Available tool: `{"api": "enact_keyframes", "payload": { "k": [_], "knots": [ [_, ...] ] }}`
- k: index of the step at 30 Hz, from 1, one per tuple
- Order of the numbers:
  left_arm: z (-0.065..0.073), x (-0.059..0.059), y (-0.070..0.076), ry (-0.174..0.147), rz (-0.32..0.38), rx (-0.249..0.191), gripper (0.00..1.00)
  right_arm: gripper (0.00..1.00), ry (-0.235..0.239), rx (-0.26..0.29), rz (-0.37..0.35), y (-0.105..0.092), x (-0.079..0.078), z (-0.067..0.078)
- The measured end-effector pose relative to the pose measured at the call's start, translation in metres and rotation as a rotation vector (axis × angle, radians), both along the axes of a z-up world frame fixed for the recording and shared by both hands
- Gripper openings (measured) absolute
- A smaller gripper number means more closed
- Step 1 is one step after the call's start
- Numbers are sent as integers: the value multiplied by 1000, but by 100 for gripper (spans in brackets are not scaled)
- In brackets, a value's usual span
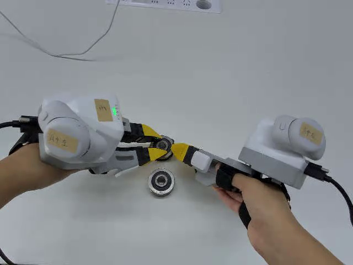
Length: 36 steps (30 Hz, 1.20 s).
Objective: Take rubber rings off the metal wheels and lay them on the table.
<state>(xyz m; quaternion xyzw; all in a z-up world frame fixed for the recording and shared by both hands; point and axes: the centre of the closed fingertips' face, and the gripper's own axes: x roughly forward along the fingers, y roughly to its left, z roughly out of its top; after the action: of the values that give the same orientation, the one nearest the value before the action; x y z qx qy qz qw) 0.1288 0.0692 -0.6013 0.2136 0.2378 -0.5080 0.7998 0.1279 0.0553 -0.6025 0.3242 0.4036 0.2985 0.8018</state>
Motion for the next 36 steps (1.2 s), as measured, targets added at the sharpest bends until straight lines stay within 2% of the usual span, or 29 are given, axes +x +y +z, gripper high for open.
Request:
{"api": "enact_keyframes", "payload": {
  "k": [13,18,20,36],
  "knots": [
    [1,-1,-1,3,6,-4,13,0,-1,11,7,3,-1,3],
    [1,-1,-1,4,18,-21,13,0,3,34,20,11,-2,7],
    [2,-1,-1,2,20,-19,13,0,-8,17,31,13,-2,7],
    [1,0,0,-12,37,-34,13,1,-19,23,29,12,-6,14]
  ]
}}
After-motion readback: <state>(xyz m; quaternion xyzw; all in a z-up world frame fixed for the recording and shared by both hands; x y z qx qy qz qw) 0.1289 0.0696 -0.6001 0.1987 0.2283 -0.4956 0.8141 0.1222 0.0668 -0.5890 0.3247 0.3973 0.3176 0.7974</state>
